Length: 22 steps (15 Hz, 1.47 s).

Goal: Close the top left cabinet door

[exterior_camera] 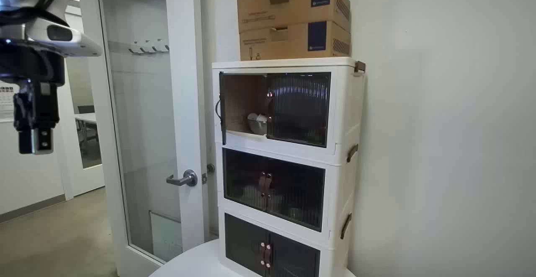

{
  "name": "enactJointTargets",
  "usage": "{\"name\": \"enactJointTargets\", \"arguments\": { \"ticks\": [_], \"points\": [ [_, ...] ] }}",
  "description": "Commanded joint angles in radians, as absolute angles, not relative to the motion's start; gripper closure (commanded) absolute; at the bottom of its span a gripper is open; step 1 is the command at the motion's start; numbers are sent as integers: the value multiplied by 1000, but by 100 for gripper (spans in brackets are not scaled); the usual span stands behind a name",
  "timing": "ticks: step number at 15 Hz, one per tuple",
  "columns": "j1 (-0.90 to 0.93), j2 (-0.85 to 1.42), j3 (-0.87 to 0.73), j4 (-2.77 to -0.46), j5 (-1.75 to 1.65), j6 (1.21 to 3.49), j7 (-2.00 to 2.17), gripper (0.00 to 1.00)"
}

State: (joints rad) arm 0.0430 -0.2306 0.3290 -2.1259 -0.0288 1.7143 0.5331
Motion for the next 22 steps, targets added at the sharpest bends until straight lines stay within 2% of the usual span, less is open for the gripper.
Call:
{"name": "enactJointTargets", "arguments": {
  "ticks": [1, 8, 9, 10, 16, 19, 22],
  "points": [
    [78, -227, 298, -2124, -36, 1712, 539, 0],
    [64, -166, 274, -2087, -68, 1685, 578, 0],
    [56, -143, 264, -2064, -93, 1676, 595, 8],
    [47, -111, 252, -2022, -138, 1658, 601, 26],
    [58, 104, 183, -1717, -587, 1670, 568, 73],
    [76, 209, 137, -1551, -601, 1685, 590, 93],
    [94, 310, 103, -1388, -516, 1666, 561, 99]
  ]
}}
